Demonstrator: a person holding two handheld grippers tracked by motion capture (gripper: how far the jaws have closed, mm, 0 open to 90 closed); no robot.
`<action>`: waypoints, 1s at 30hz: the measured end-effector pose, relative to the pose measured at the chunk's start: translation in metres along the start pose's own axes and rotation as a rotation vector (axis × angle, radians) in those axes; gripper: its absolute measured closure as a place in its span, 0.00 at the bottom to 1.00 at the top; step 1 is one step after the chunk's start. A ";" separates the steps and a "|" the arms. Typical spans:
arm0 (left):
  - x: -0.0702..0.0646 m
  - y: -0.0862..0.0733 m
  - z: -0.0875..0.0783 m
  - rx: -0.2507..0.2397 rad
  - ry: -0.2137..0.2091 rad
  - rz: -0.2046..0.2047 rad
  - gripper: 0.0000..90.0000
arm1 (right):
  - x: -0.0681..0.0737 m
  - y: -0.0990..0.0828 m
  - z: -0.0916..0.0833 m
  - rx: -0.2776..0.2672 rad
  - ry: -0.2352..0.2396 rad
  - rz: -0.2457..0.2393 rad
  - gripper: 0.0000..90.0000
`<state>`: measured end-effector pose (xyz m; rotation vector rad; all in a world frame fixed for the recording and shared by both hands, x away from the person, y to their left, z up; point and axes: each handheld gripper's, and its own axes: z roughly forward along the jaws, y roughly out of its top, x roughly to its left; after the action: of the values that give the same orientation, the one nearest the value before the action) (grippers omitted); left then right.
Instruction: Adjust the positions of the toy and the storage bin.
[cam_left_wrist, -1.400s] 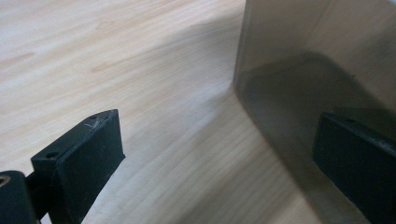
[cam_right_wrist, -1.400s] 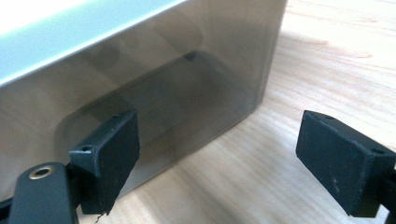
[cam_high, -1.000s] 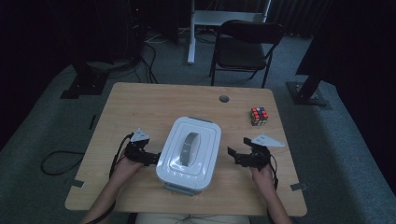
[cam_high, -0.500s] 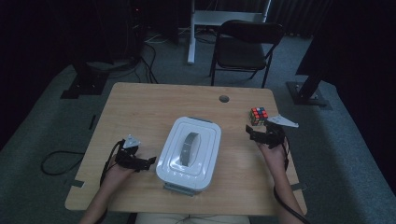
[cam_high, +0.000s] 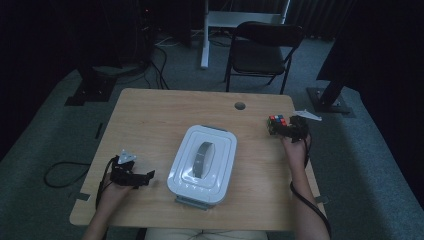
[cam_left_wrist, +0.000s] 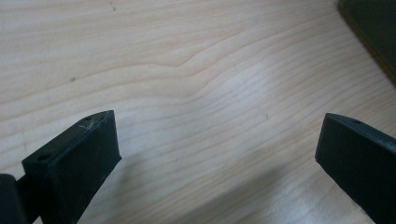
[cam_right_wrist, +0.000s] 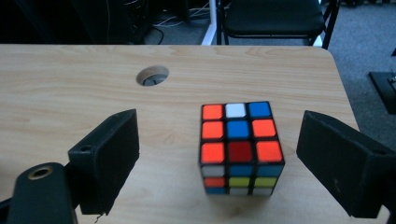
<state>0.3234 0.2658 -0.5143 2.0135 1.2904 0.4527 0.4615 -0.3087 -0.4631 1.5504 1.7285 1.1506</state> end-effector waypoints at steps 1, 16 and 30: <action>0.000 -0.001 -0.001 0.010 0.005 0.007 0.00 | -0.002 0.001 0.003 0.007 -0.012 -0.001 0.14; -0.003 -0.012 0.002 0.044 0.071 0.055 0.01 | -0.010 -0.012 0.053 0.167 -0.069 -0.016 0.14; -0.007 -0.013 0.001 0.043 0.114 0.013 0.01 | -0.016 -0.023 0.066 0.219 -0.077 0.027 0.29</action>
<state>0.3123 0.2622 -0.5240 2.0577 1.3667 0.5571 0.5083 -0.3083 -0.5174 1.7279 1.8369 0.9255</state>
